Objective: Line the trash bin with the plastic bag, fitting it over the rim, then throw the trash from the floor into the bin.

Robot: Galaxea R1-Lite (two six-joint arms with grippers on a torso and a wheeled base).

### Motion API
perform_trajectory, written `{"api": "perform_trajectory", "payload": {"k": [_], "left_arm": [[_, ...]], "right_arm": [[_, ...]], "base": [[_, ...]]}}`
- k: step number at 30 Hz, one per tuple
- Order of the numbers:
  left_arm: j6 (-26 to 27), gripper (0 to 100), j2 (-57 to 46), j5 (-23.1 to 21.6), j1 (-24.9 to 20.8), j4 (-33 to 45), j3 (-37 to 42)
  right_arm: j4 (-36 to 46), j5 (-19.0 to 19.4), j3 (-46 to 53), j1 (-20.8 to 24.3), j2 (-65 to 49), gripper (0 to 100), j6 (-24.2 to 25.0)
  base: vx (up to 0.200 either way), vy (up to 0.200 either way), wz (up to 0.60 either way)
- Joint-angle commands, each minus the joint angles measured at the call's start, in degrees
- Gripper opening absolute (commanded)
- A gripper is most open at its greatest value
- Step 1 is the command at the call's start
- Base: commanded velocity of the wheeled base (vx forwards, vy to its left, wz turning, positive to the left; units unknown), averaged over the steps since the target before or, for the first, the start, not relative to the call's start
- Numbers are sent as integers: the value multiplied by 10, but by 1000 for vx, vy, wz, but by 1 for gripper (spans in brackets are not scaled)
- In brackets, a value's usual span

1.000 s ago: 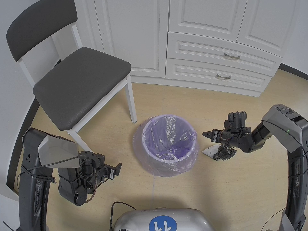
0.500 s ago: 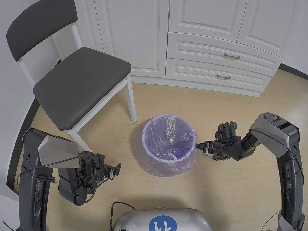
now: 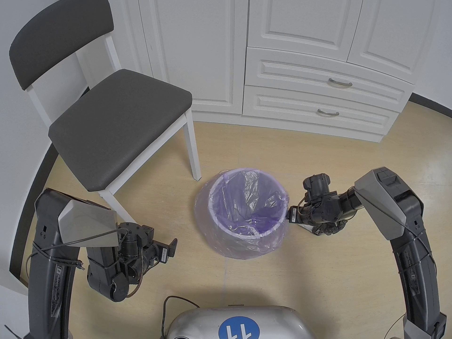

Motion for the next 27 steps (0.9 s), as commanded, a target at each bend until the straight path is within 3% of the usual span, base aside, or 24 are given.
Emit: {"api": "perform_trajectory", "payload": {"k": [1, 19, 27], "left_arm": [[0, 100, 0, 10, -6, 0, -2], [-19, 100, -3, 39, -8, -2, 10], [-44, 100, 1, 61, -8, -2, 22]], "right_arm": [[42, -33, -67, 9, 54, 100, 12], [38, -30, 21, -8, -70, 100, 8], [36, -44, -4, -8, -28, 100, 8]], "base": [[0, 0, 0], [0, 0, 0], [0, 0, 0]]}}
